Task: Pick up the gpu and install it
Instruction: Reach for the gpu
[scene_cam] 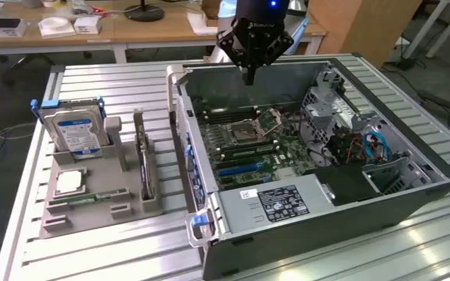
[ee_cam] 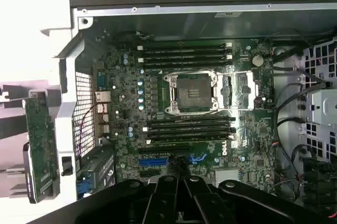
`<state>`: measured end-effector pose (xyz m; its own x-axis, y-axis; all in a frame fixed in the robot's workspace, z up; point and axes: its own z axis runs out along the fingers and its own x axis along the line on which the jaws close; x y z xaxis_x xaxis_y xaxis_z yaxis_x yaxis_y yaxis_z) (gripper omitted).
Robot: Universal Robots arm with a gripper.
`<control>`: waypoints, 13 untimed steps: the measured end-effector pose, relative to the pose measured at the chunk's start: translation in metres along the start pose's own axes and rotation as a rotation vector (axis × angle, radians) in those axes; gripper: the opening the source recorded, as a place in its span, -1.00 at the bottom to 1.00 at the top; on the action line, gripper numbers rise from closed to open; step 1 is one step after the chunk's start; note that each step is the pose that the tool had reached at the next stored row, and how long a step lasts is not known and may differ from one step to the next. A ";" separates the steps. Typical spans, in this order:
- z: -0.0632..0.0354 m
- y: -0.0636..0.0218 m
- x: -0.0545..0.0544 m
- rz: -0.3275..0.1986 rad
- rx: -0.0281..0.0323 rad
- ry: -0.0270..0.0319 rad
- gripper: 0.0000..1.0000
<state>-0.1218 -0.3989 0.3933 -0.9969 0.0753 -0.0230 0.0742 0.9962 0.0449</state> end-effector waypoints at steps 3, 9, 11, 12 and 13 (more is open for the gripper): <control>0.0000 0.0000 0.000 0.000 0.0000 0.0000 -0.80; 0.0000 0.0000 0.001 0.000 0.0000 0.0000 -0.80; 0.0000 -0.0002 0.002 0.000 0.0000 0.0000 -0.80; -0.0001 -0.0002 0.003 0.000 0.0000 0.0000 -0.80; -0.0001 -0.0003 0.003 0.000 0.0000 0.0000 -0.80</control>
<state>-0.1253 -0.3989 0.3933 -0.9969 0.0753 -0.0230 0.0742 0.9962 0.0449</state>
